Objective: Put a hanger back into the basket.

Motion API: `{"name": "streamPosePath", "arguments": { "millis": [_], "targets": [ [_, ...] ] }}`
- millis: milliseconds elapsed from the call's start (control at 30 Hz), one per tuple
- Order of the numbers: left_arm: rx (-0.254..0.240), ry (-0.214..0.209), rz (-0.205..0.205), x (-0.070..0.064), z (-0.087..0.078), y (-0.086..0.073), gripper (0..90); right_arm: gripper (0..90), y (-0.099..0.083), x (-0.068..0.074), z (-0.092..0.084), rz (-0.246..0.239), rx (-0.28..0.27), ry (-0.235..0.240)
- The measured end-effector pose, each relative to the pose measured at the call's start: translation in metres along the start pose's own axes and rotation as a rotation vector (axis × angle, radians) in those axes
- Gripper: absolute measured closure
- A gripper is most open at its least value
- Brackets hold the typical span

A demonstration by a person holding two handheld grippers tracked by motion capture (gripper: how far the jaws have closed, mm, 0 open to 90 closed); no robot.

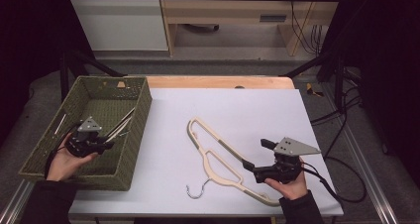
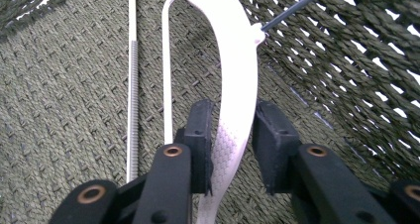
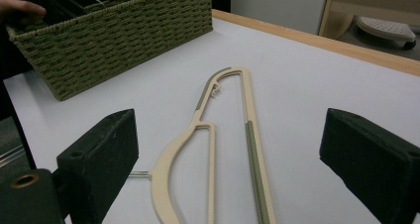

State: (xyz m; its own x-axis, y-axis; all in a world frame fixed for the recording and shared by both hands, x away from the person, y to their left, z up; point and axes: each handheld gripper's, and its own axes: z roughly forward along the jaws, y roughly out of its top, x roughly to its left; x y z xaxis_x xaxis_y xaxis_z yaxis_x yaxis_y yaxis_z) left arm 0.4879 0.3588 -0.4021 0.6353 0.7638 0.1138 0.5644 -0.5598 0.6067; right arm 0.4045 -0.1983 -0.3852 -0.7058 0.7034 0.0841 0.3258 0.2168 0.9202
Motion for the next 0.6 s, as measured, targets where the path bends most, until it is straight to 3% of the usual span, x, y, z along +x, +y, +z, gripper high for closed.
{"name": "streamPosePath", "arguments": {
  "millis": [367,467,500,533,600],
  "targets": [
    [-0.101,0.005,-0.028,0.003,-0.010,-0.001,50.0,8.8,0.000,0.000,-0.002,-0.007,-0.013,0.003],
    [-0.185,0.028,-0.074,0.006,-0.021,0.001,40.1,8.7,0.001,0.000,-0.002,-0.002,-0.018,0.006],
    [-0.185,0.028,-0.074,0.006,-0.021,0.001,37.6,8.7,0.001,0.000,-0.002,-0.002,-0.018,0.006],
    [-0.214,0.034,-0.086,0.007,-0.026,0.001,35.3,8.5,0.001,0.000,-0.003,-0.001,-0.019,0.010],
    [-0.328,0.046,-0.136,0.008,-0.041,0.002,30.7,8.4,0.001,0.000,-0.003,-0.002,-0.021,0.014]
  ]
}}
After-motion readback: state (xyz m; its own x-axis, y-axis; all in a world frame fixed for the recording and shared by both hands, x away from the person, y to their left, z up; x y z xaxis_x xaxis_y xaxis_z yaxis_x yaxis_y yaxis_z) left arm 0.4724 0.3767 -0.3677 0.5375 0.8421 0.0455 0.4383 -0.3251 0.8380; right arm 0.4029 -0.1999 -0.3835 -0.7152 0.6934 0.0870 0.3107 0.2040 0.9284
